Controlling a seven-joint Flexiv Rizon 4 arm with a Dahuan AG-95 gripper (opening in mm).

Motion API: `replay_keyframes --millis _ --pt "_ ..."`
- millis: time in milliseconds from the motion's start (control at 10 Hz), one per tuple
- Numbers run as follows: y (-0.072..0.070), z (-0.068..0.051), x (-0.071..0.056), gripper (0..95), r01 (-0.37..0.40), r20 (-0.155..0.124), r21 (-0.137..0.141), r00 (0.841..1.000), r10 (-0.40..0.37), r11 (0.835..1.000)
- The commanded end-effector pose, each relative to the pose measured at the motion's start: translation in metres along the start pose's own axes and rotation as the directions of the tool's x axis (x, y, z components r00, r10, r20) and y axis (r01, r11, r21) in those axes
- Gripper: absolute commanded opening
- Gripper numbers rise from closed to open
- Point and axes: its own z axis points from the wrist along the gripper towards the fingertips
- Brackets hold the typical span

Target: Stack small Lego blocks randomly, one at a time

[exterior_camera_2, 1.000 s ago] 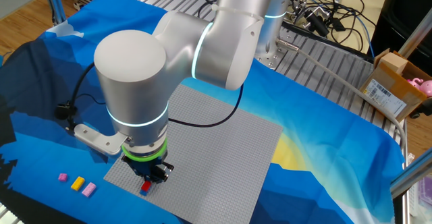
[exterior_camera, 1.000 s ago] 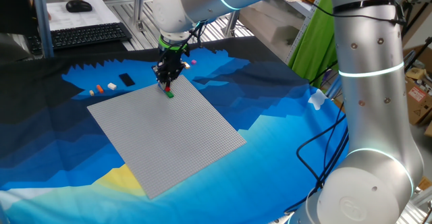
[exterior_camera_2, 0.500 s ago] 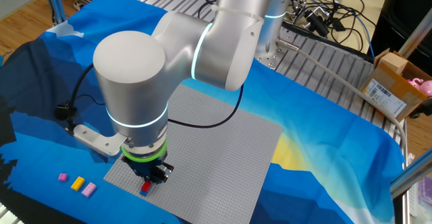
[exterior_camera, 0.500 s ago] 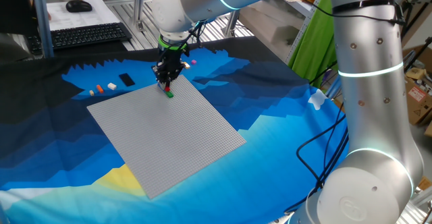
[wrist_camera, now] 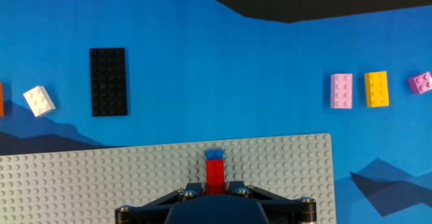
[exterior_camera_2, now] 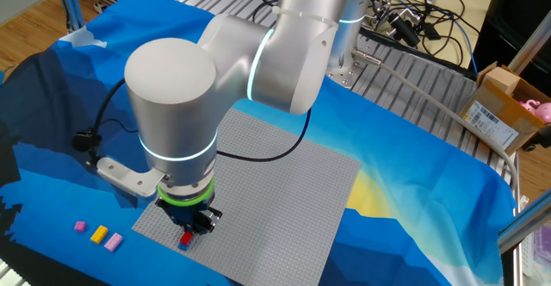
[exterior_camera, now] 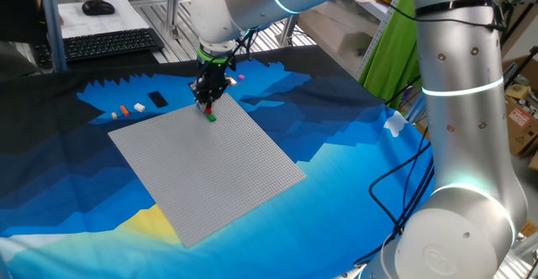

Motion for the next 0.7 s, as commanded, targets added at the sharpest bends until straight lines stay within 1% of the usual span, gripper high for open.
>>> replay_keyframes --millis 100,400,500,700 --pt "0.0001 0.0006 0.0000 19.0 -0.001 0.002 0.003 1.000 0.001 1.000" --pt "0.0000 0.0029 -0.0002 19.0 -0.002 0.010 0.004 1.000 0.002 1.000" --pt "0.0000 0.0008 -0.0001 38.0 -0.002 0.011 0.004 1.000 0.002 1.000" --pt "-0.0002 -0.0067 0.0002 38.0 -0.002 0.010 0.008 1.000 0.002 1.000"
